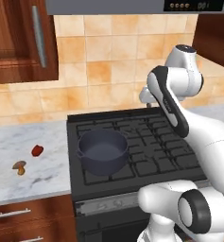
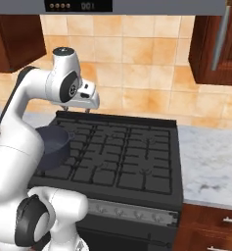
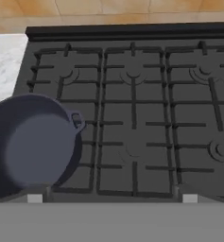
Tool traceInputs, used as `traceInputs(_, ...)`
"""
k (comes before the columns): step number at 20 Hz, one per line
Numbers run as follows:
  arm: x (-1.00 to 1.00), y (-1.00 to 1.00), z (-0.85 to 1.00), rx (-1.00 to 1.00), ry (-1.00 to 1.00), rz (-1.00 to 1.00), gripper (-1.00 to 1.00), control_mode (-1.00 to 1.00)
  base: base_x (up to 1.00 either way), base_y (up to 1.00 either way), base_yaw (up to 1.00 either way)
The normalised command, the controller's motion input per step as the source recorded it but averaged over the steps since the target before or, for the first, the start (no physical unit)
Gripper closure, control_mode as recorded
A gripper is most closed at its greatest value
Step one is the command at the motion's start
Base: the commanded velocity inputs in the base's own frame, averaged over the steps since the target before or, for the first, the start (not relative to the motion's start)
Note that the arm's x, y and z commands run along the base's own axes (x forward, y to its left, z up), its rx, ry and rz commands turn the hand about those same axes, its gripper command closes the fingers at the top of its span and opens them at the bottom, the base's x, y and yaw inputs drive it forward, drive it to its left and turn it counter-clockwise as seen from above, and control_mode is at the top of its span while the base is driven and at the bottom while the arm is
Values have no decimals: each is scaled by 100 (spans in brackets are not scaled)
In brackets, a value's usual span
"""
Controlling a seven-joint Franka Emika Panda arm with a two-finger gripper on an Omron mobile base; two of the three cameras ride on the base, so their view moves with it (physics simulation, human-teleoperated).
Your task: Put the mushroom and bell pepper in the pot. Retrieve the spatula and lightly stir the vegetables in the pot.
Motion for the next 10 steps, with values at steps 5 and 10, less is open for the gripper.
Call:
traceInputs(5, 0, 0, 0, 0, 0, 0, -100, 100, -30, 84, -15)
traceInputs(10, 0, 0, 0, 0, 0, 0, -100, 100, -35, 72, -27)
